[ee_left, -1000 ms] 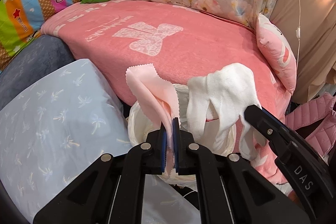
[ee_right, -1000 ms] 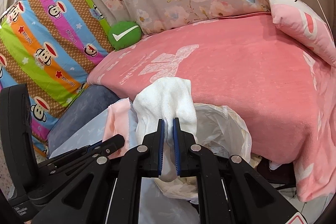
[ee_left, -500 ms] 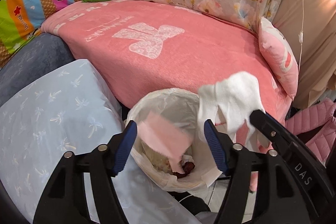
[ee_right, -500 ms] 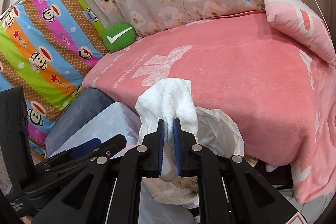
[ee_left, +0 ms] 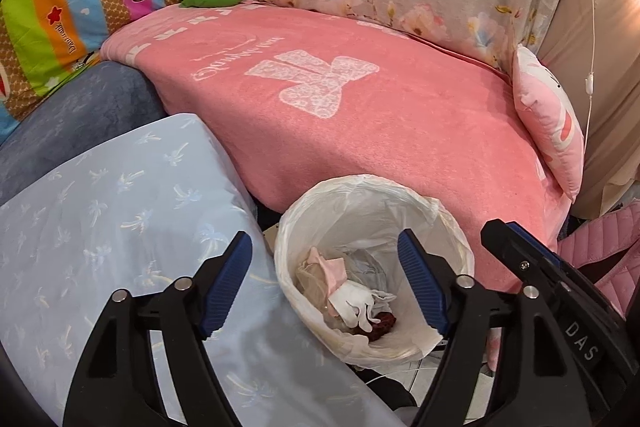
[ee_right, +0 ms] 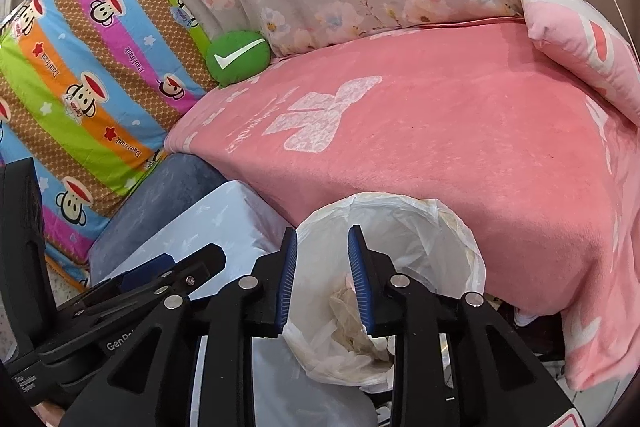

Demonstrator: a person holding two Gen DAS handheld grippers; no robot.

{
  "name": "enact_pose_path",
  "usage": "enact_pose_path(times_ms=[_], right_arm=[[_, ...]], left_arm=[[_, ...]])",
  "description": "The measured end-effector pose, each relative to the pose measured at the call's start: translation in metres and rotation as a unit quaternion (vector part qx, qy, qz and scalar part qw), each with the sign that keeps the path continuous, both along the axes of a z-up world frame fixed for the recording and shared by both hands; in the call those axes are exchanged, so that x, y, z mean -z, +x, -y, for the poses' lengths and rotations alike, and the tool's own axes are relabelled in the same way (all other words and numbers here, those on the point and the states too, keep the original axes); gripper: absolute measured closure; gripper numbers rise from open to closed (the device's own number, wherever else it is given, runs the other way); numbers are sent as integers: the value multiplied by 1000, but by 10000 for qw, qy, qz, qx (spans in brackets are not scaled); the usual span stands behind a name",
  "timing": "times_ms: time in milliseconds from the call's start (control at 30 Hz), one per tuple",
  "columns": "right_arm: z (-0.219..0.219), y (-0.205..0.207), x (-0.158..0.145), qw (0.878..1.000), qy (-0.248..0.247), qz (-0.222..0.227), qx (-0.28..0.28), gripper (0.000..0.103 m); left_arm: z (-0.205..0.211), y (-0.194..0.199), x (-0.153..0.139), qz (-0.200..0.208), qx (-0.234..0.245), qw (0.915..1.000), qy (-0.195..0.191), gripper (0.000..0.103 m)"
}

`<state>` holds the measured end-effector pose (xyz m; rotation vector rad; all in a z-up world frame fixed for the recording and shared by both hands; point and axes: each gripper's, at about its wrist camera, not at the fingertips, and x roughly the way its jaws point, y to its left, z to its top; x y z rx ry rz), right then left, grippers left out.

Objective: Organize soft objects

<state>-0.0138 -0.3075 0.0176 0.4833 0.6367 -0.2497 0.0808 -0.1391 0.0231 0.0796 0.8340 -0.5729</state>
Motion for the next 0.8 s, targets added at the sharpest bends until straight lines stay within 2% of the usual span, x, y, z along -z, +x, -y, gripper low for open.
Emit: enact_pose_path(times_ms=[133,333,567,800], right_arm=[[-11,-1,-1,9995,-247,-181,-126,69],[-36,-11,1,9955,-741,-462,-360,62],[-55,-23,10,9883,-1270,-744,-393,47],[-67,-30,19,9830,-1519,-911,-476,43]], left_arm=[[-9,-3,0,50,-95,9999,58,27],[-26,-12,4,165,-282,9992,218,16],[-45,-21,19,202,-531,9967,588,15],[-62,-28,30,167,-751,9942,754,13]])
